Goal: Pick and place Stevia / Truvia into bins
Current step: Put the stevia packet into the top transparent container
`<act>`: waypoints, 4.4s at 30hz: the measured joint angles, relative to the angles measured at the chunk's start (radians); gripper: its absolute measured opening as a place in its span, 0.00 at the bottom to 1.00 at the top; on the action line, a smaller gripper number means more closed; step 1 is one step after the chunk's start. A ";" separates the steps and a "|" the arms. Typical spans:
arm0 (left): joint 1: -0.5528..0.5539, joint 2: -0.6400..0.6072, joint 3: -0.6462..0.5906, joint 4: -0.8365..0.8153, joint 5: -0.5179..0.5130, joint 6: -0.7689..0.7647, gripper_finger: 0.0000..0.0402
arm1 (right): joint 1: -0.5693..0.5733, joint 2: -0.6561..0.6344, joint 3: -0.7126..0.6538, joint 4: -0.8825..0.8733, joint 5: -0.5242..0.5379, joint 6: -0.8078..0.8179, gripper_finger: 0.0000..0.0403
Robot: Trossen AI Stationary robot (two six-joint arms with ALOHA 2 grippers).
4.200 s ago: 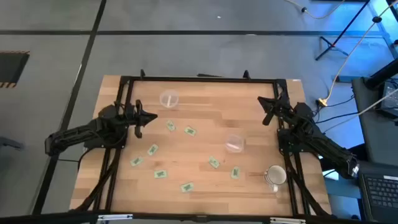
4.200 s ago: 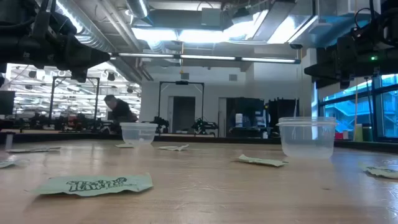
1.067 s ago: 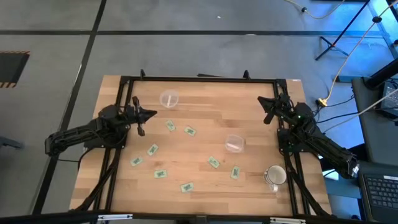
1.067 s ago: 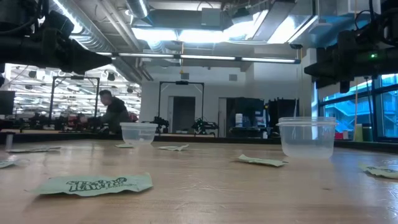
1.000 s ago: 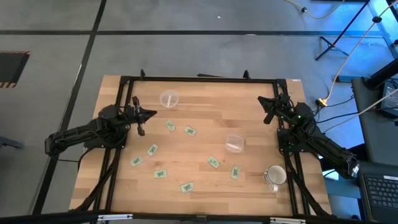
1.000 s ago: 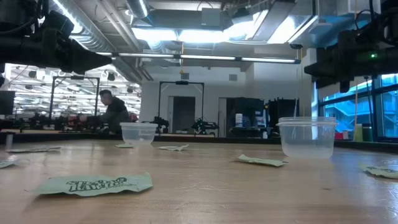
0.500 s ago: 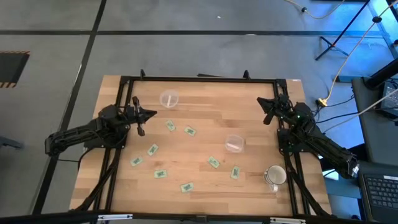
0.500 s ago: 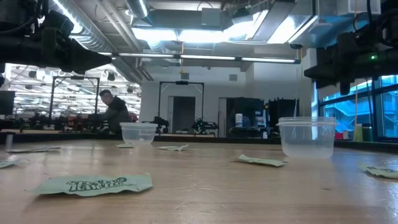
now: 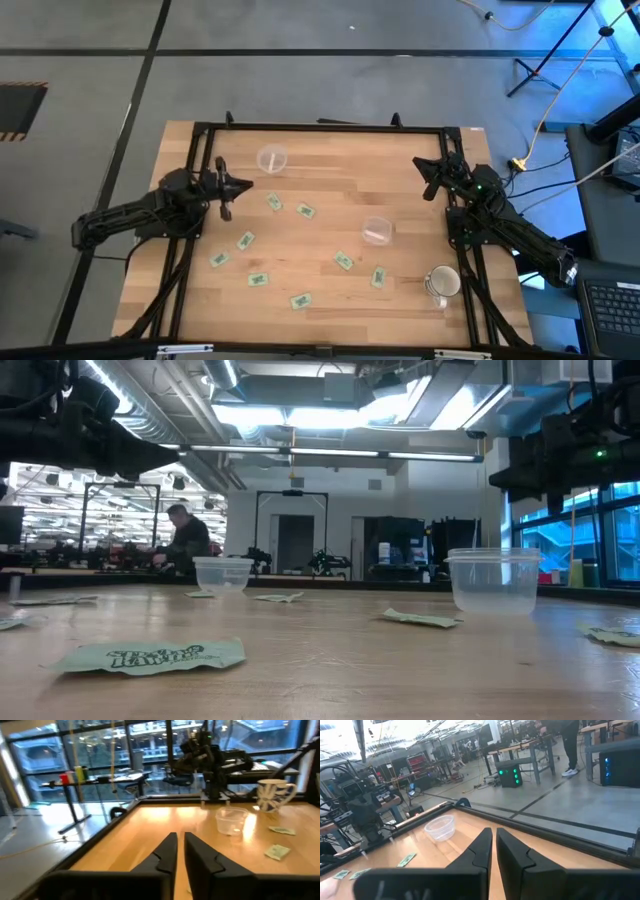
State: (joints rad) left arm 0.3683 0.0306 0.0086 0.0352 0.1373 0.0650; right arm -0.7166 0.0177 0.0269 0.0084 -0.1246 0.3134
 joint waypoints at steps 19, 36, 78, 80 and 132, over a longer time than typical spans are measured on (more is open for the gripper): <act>0.000 0.131 0.000 0.000 -0.001 -0.013 0.30 | 0.000 0.000 -0.001 -0.018 0.003 -0.003 0.07; -0.092 0.660 0.218 0.050 -0.094 0.170 0.29 | 0.000 0.000 -0.001 -0.012 0.002 0.071 0.07; -0.139 1.344 0.398 0.002 -0.111 0.427 0.22 | 0.000 0.000 -0.001 -0.017 0.002 0.026 0.07; -0.142 1.344 0.398 0.001 -0.111 0.421 0.22 | 0.000 0.000 -0.001 -0.017 0.003 0.018 0.07; -0.143 1.342 0.384 0.022 -0.109 0.313 0.01 | 0.000 0.000 -0.001 -0.017 0.003 0.018 0.07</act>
State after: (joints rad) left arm 0.2249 1.3731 0.3927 0.0574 0.0280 0.3776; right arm -0.7166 0.0177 0.0257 -0.0086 -0.1219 0.3317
